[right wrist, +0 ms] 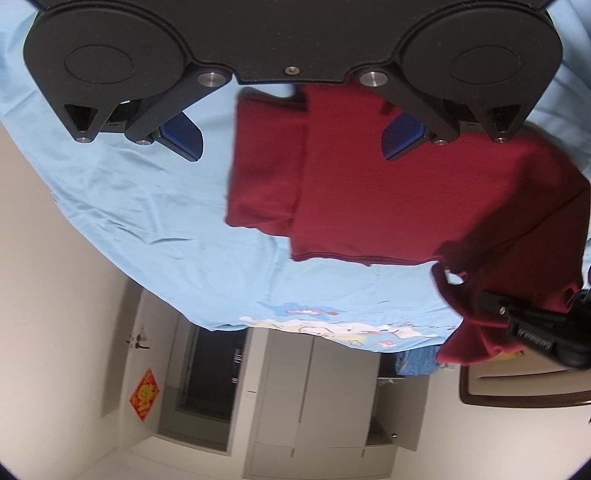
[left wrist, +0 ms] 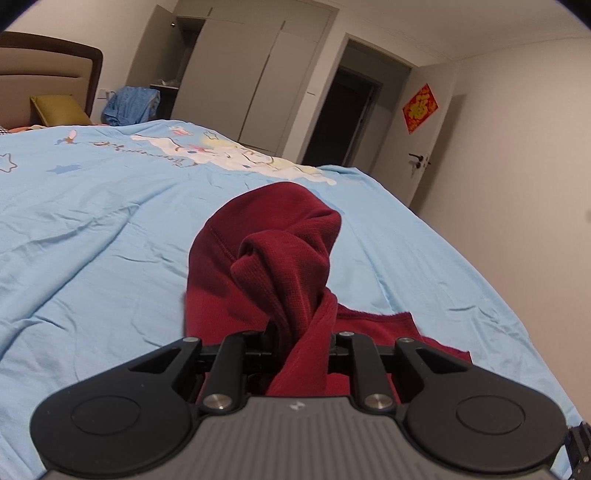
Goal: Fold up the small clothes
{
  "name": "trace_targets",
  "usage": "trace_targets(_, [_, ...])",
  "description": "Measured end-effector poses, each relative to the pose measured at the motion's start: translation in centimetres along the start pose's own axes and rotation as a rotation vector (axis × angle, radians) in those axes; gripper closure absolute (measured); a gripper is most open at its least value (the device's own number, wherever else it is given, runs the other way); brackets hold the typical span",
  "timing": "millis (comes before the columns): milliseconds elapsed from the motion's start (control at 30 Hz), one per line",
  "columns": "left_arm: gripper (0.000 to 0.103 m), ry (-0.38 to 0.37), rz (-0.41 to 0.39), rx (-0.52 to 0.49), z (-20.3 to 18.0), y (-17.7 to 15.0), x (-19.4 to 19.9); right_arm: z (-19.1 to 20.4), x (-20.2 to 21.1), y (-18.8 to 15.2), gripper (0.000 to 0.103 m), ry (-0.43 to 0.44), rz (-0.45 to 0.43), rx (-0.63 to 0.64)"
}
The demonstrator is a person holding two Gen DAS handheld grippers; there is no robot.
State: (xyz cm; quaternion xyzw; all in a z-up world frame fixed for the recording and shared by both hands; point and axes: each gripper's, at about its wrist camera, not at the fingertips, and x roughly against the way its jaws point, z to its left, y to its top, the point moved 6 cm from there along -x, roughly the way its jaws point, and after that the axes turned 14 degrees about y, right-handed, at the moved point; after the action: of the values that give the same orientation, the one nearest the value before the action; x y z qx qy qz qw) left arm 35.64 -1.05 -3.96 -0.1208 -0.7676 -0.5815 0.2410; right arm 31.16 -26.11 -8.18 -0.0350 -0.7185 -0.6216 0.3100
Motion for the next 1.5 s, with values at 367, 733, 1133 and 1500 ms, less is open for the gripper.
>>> trace_targets(367, [0.084, -0.044, 0.041, -0.076, -2.7, -0.8, 0.0, -4.1, 0.8, -0.7, 0.001, 0.030, -0.031, -0.177])
trace_targets(733, [0.084, -0.112, 0.094, -0.109, -4.3, -1.3, 0.5, -9.5, -0.2, 1.5, 0.001, 0.343, -0.140, -0.621])
trace_targets(1133, [0.084, -0.177, 0.123, -0.073, -7.1, -1.0, 0.0, -10.7, -0.1, 2.1, 0.000, 0.431, -0.190, -0.729])
trace_targets(1500, [0.084, -0.227, 0.126, -0.162, -12.6, -3.3, -0.7, -13.8, 1.5, 0.0, 0.000, 0.352, -0.213, -0.804])
